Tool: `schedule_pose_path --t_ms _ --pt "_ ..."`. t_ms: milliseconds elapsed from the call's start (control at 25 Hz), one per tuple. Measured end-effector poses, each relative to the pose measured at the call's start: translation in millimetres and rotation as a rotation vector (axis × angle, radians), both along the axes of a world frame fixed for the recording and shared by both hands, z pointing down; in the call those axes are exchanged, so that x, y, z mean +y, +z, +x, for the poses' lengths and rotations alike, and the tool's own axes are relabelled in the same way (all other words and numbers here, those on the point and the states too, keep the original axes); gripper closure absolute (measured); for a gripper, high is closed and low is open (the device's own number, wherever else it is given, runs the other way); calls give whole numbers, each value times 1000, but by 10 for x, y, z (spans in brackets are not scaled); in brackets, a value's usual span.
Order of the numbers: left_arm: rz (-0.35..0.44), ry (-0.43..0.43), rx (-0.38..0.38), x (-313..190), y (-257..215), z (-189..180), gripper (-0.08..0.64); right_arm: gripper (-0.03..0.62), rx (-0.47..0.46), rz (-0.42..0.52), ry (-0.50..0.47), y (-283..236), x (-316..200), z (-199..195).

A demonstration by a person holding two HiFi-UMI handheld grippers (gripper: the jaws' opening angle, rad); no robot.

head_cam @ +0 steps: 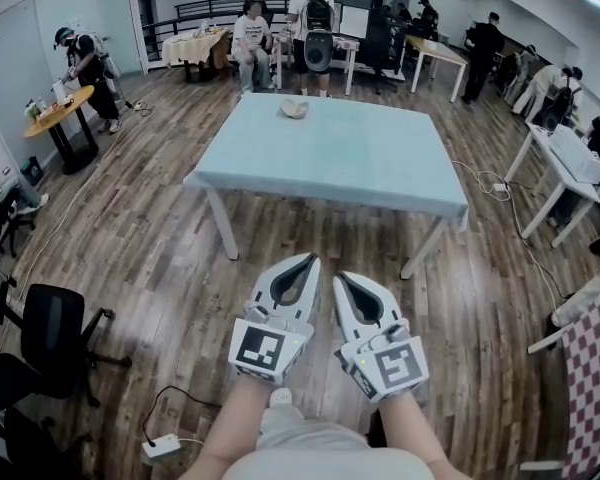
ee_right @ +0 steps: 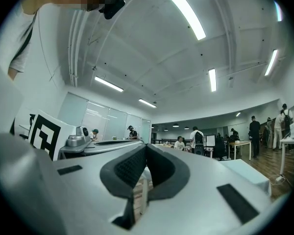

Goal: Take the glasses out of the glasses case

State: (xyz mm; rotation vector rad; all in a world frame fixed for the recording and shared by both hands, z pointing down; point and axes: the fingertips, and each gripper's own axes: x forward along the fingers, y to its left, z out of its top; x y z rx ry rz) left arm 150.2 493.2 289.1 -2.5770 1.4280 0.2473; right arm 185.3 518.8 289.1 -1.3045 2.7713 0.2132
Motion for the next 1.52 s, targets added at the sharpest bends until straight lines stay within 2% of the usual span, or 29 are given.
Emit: schedule_pose_path --t_ms 400,560,920,1080,1520 --pt "-9 19 -18 -400 -47 -411 552 584 -5 11 31 -55 -467 -418" --pt "-1 47 -2 -555 -19 -496 552 584 -7 12 47 -47 -631 -519" --pt "-10 52 8 -763 53 -764 552 584 6 -2 60 21 -807 -743" --pt "-16 56 24 -819 64 -792 552 584 1 -8 55 41 -879 -775" --pt "-5 24 2 -1070 102 -894 552 584 -24 -20 58 109 -1147 -773"
